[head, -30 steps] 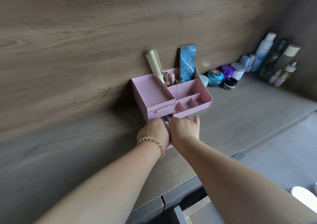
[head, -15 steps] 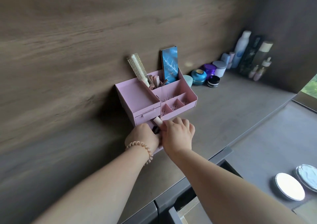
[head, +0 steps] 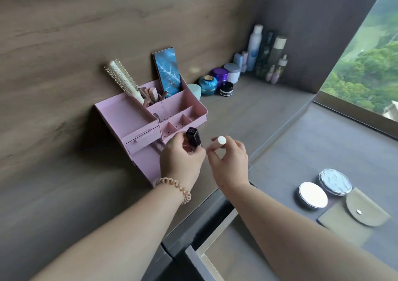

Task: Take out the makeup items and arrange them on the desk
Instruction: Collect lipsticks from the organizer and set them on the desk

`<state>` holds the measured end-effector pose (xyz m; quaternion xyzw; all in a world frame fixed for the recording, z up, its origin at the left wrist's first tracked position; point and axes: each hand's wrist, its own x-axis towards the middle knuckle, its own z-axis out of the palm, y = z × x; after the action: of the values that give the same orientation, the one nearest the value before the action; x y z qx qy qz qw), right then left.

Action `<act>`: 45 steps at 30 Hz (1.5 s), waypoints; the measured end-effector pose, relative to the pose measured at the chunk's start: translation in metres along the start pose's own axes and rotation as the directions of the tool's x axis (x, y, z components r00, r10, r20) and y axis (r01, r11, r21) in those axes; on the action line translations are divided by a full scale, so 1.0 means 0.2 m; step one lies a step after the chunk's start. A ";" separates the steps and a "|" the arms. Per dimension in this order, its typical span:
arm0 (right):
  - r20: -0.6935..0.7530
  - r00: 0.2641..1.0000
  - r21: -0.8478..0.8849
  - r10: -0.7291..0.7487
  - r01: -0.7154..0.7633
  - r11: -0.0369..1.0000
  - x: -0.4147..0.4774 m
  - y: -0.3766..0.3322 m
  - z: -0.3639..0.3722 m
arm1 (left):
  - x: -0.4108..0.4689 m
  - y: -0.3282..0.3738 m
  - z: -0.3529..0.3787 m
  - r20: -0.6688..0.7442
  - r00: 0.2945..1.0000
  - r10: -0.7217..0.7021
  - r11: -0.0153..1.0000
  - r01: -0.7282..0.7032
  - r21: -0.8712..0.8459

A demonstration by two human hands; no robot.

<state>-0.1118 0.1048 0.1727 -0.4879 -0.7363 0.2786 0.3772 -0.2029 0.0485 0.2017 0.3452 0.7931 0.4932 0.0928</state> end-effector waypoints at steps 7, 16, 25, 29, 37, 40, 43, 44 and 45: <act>-0.202 0.972 -0.094 0.120 -0.141 0.986 0.05 0.30 -0.36 | -0.20 0.18 0.40 0.206 0.975 0.089 0.995 -0.080 -0.051; -0.305 0.910 -0.161 0.279 -0.338 0.927 0.16 1.03 -0.83 | -0.41 0.34 1.07 0.466 0.884 -0.019 1.000 0.009 0.023; -0.352 0.885 -0.319 0.304 -0.419 0.850 0.34 1.52 -1.16 | -0.53 0.38 1.64 0.429 0.896 -0.113 0.969 0.004 0.247; -0.270 0.885 -0.348 0.380 -0.457 0.818 0.34 1.63 -1.21 | -0.56 0.42 1.73 0.415 0.905 -0.092 0.951 -0.043 0.305; -0.158 0.906 -0.361 0.392 -0.423 0.831 0.34 1.69 -1.25 | -0.56 0.47 1.79 0.439 0.883 -0.166 0.951 0.026 0.308; -0.191 0.901 -0.332 0.390 -0.434 0.838 0.34 1.67 -1.28 | -0.57 0.48 1.78 0.470 0.859 -0.204 0.954 0.066 0.292; -0.344 0.913 -0.273 0.221 -0.323 0.906 0.35 1.57 -1.28 | -0.58 0.50 1.74 0.516 0.827 -0.225 0.965 0.115 0.236; -0.367 0.918 -0.242 0.152 -0.252 0.937 0.37 1.51 -1.28 | -0.58 0.51 1.72 0.533 0.819 -0.211 0.969 0.104 0.223; -0.376 0.922 -0.219 0.087 -0.180 0.959 0.39 1.45 -1.26 | -0.58 0.52 1.70 0.546 0.815 -0.195 0.972 0.085 0.221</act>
<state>0.2247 0.2947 0.1110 -0.6237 -0.6478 0.1140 0.4223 0.0958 0.2475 0.0985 0.4230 0.7959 0.2847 0.3264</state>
